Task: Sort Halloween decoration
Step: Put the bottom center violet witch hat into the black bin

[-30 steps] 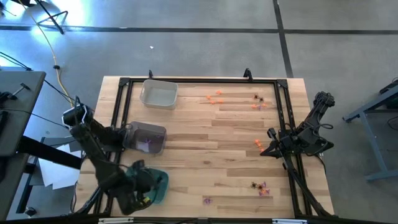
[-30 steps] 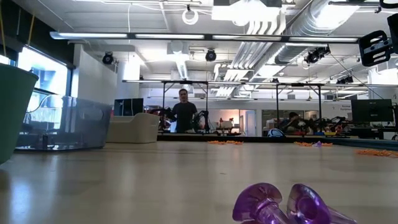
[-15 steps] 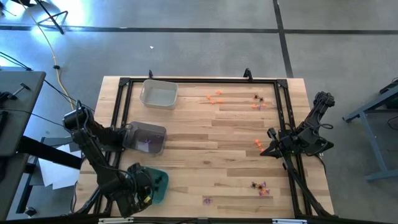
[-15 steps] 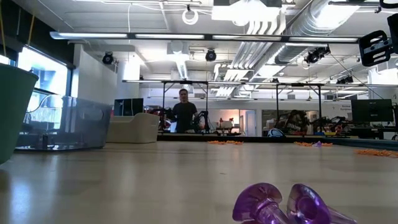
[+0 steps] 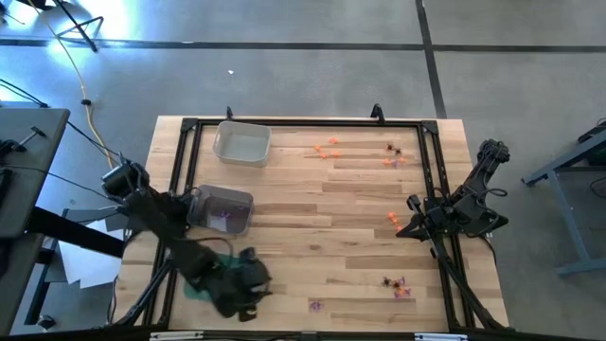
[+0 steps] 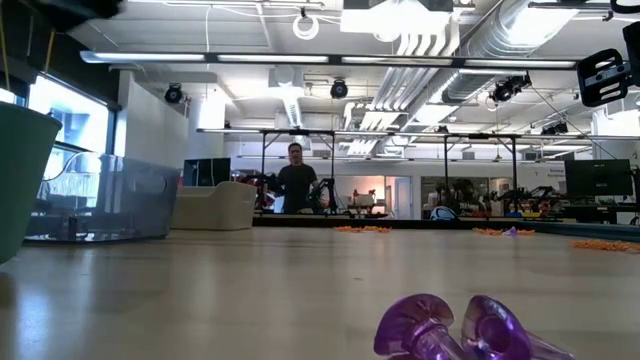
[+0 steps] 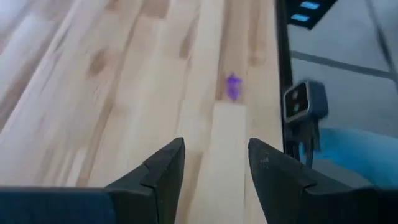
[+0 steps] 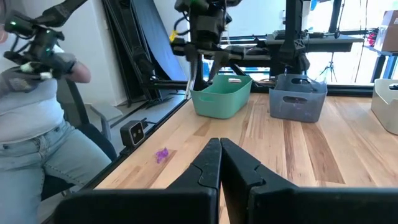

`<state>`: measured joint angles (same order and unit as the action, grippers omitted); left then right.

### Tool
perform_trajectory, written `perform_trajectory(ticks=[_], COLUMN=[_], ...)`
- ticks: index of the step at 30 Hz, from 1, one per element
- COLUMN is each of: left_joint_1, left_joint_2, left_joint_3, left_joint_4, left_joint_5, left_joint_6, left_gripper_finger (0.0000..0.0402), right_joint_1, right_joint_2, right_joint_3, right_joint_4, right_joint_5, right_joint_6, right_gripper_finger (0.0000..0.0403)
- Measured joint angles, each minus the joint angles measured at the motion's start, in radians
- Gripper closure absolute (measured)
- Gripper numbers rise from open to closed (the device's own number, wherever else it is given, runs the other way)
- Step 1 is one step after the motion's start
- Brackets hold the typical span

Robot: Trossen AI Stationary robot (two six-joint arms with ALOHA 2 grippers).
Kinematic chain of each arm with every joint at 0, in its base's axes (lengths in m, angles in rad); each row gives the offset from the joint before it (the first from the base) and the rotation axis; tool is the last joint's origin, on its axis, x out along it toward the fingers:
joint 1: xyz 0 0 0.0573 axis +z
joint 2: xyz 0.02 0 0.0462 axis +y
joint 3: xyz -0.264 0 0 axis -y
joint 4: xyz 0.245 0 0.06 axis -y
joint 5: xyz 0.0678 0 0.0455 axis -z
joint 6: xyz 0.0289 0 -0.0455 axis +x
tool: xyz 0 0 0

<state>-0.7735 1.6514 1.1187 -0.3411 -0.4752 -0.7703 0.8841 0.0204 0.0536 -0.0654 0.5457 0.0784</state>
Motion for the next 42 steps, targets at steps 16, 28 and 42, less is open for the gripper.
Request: perform_trajectory(ticks=[16, 28, 42], left_joint_1=[0.270, 0.269, 0.217], left_joint_2=[0.377, 0.476, 0.477], left_joint_3=[0.000, 0.034, 0.034], left_joint_4=[0.609, 0.651, 0.656], left_joint_5=[0.432, 0.528, 0.534], left_joint_6=[0.242, 0.321, 0.318], left_gripper_finger=[0.0223, 0.0201, 0.0201], right_joint_1=[0.000, 0.000, 0.000], right_joint_2=[0.005, 0.006, 0.006], right_joint_3=[0.000, 0.000, 0.000], right_joint_4=[0.000, 0.000, 0.000], right_joint_5=[0.000, 0.000, 0.000], right_joint_6=[0.000, 0.000, 0.000], right_gripper_finger=[0.0402, 0.0402, 0.0402])
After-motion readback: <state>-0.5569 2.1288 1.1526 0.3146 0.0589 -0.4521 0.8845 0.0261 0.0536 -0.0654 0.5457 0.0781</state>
